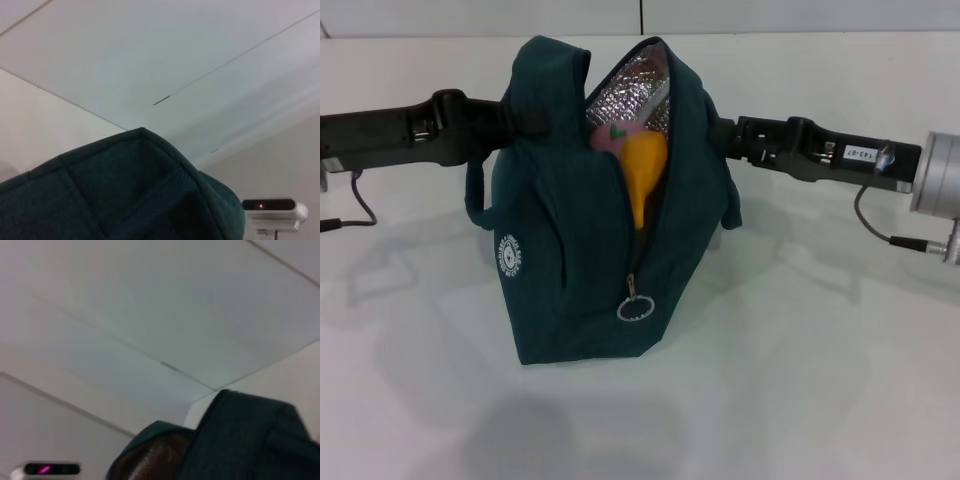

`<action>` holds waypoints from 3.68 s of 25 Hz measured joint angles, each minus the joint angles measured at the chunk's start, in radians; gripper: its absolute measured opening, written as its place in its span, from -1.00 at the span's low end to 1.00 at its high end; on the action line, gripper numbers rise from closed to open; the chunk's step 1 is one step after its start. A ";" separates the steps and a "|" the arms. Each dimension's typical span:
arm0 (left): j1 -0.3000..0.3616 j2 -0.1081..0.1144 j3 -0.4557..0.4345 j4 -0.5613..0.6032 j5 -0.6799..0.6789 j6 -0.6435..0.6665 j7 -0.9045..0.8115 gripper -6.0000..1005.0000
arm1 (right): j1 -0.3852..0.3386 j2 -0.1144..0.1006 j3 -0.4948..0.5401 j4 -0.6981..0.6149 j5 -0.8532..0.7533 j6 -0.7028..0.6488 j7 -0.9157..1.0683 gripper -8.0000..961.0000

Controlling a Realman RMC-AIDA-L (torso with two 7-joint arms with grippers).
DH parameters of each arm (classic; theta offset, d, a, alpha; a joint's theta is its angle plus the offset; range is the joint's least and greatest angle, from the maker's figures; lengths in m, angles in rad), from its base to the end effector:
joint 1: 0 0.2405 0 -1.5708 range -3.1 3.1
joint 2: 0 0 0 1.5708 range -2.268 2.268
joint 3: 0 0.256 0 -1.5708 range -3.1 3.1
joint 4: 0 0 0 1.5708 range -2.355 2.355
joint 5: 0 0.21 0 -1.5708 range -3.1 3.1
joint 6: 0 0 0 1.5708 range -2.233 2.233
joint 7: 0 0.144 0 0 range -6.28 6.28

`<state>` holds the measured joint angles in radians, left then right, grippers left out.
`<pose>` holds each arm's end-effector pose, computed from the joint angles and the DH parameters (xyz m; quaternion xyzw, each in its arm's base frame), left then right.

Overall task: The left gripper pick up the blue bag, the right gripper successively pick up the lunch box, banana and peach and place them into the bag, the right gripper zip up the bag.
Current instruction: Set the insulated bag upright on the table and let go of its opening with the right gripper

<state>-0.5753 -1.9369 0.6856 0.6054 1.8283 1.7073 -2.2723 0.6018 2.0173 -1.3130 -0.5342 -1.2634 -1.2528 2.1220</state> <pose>-0.2463 0.3462 0.0606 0.7694 0.5475 0.3282 0.0218 0.1986 0.3708 -0.0314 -0.7692 0.5319 0.3541 0.0076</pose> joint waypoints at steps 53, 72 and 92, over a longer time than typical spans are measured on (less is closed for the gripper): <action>-0.014 -0.003 0.000 -0.001 -0.014 0.032 -0.007 -0.92 | -0.120 -0.012 -0.050 -0.251 0.012 -0.083 -0.234 -0.40; -0.113 -0.099 0.010 -0.117 0.025 -0.070 0.086 -0.92 | -0.287 -0.016 0.118 -0.538 -0.088 -0.235 -0.286 -0.74; -0.080 -0.085 0.013 -0.119 0.061 -0.025 0.116 -0.92 | -0.286 -0.006 0.130 -0.313 -0.045 -0.380 -0.448 -0.80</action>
<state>-0.6549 -2.0217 0.6985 0.4865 1.8891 1.6827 -2.1562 0.3157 2.0111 -1.1830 -0.8472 -1.3084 -1.6329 1.6735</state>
